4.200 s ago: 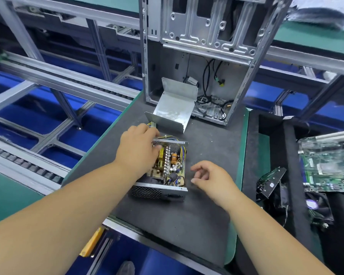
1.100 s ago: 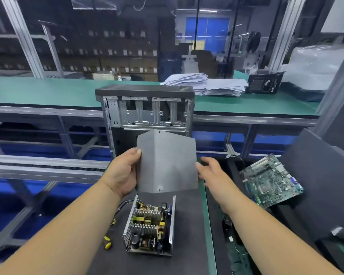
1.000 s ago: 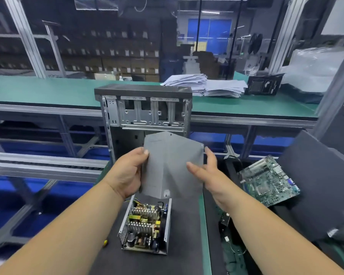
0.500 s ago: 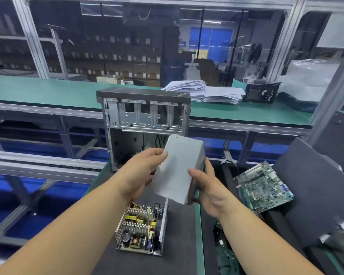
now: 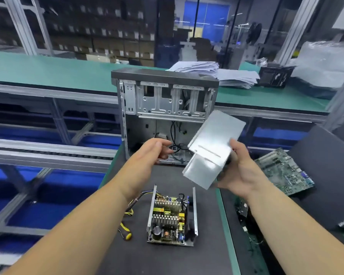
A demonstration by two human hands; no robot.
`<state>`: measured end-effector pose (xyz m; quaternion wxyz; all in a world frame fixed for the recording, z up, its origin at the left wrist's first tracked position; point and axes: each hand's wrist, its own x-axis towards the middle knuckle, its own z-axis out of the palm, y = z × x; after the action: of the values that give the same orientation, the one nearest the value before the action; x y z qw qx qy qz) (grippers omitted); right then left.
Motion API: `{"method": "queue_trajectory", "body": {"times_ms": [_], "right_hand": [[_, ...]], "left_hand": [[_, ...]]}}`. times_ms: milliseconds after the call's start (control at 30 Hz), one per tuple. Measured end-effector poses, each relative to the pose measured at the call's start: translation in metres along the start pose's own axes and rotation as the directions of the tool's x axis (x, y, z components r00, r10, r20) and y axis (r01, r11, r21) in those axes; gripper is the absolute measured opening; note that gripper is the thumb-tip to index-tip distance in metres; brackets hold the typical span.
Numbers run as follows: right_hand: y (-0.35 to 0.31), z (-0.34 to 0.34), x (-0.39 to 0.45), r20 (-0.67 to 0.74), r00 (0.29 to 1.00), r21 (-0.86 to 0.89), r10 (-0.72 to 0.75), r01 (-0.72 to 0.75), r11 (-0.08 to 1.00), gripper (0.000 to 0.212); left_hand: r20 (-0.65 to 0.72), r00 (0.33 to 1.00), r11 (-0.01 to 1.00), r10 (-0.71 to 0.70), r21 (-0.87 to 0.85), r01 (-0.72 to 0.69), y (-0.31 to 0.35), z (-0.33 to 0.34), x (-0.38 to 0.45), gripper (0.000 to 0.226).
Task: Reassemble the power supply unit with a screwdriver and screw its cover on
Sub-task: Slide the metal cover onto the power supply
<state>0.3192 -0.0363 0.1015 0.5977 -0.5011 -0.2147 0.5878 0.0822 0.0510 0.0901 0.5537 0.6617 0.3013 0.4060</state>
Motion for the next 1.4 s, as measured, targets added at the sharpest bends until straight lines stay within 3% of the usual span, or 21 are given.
{"method": "queue_trajectory", "body": {"times_ms": [67, 100, 167, 200, 233, 300, 467, 633, 1000, 1400], "right_hand": [[-0.003, 0.007, 0.0, 0.035, 0.996, -0.417, -0.08, 0.088, 0.905, 0.119], [-0.004, 0.011, 0.002, 0.071, 0.992, -0.644, -0.107, 0.128, 0.754, 0.131], [-0.002, 0.018, 0.005, 0.196, 0.977, -0.938, -0.084, 0.212, 0.273, 0.143], [0.002, 0.023, 0.009, 0.27, 0.963, -0.961, -0.021, 0.27, 0.05, 0.144], [0.008, 0.028, 0.012, 0.311, 0.948, -0.943, 0.061, 0.316, -0.106, 0.145], [0.021, 0.037, 0.022, 0.307, 0.93, -0.897, 0.205, 0.354, -0.264, 0.144], [0.041, 0.052, 0.041, 0.241, 0.912, -0.861, 0.332, 0.359, -0.36, 0.142], [0.05, 0.058, 0.051, 0.217, 0.901, -0.845, 0.377, 0.366, -0.389, 0.144], [0.048, 0.066, 0.05, 0.17, 0.883, -0.836, 0.438, 0.364, -0.41, 0.145], [0.055, 0.067, 0.052, 0.155, 0.883, -0.793, 0.442, 0.378, -0.478, 0.147]], "left_hand": [[-0.102, 0.992, 0.997, -0.08, -0.01, 0.08, -0.01, -0.012, 0.008, 0.035], [-0.155, 0.976, 0.988, -0.151, -0.012, 0.151, -0.019, -0.019, 0.012, 0.034], [-0.176, 0.949, 0.963, -0.262, 0.022, 0.27, -0.04, -0.03, 0.016, 0.036], [-0.156, 0.939, 0.948, -0.306, 0.039, 0.316, -0.052, -0.034, 0.016, 0.035], [-0.139, 0.928, 0.933, -0.345, 0.057, 0.355, -0.065, -0.037, 0.016, 0.033], [-0.129, 0.913, 0.909, -0.386, 0.116, 0.401, -0.09, -0.044, 0.012, 0.027], [-0.115, 0.923, 0.83, -0.368, 0.406, 0.382, -0.14, -0.058, -0.001, 0.012], [0.021, 0.907, 0.709, -0.421, 0.631, 0.315, -0.166, -0.057, 0.004, 0.035], [0.163, 0.875, 0.77, -0.455, 0.565, 0.295, -0.168, -0.042, 0.009, 0.041], [0.171, 0.862, 0.705, -0.476, 0.661, 0.258, -0.159, -0.038, 0.01, 0.043]]}}
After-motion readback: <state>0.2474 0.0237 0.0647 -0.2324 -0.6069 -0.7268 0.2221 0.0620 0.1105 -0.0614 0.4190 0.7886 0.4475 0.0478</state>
